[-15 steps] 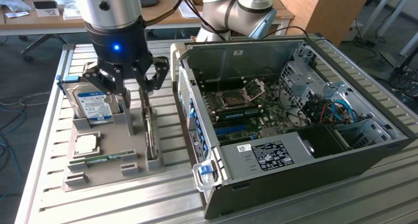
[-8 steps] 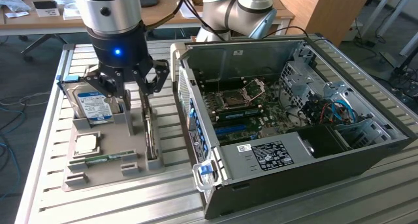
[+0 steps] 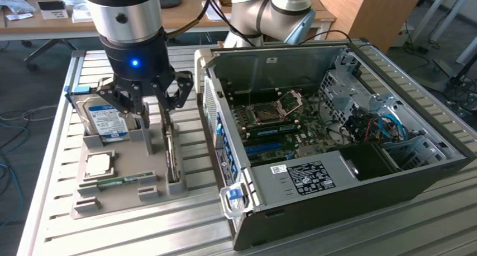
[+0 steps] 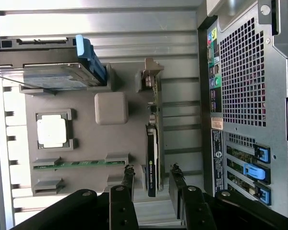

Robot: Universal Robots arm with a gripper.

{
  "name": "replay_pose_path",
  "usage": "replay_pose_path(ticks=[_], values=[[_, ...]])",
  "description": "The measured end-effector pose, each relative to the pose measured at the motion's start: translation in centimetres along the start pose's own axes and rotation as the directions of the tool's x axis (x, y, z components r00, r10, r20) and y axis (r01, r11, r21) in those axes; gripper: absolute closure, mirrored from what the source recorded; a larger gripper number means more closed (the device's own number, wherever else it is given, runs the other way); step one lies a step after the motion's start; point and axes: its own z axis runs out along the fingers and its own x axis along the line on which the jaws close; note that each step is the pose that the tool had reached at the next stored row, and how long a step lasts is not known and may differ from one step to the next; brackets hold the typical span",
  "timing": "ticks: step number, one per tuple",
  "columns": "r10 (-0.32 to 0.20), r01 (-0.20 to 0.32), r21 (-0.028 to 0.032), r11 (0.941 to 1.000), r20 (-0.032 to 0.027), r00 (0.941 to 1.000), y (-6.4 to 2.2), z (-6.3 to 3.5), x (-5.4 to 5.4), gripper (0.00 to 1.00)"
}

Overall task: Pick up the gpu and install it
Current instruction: 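Pick up the gpu and move the gpu toward the slot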

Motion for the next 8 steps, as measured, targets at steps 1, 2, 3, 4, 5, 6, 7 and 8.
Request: replay_pose_path(ticks=[1,2,3,4,5,6,7,8], values=[[0.000,0.000,-0.0001,1.0000,0.0000,1.0000,0.00,0.00,0.00,0.57],[0.000,0.000,-0.0001,1.0000,0.0001,1.0000,0.00,0.01,0.00,0.57],[0.000,0.000,-0.0004,1.0000,0.0003,1.0000,-0.04,0.04,-0.01,0.57],[0.000,0.000,-0.0003,1.0000,-0.0001,1.0000,-0.07,0.06,-0.03,0.57],[0.000,0.000,-0.0001,1.0000,-0.0006,1.0000,-0.09,0.07,-0.06,0.57],[0.000,0.000,0.0000,1.0000,-0.0011,1.0000,-0.12,0.10,-0.12,0.57],[0.000,0.000,0.0000,1.0000,-0.0021,1.0000,-0.17,0.11,-0.20,0.57],[0.000,0.000,0.0003,1.0000,-0.0036,1.0000,-0.24,0.11,-0.30,0.57]])
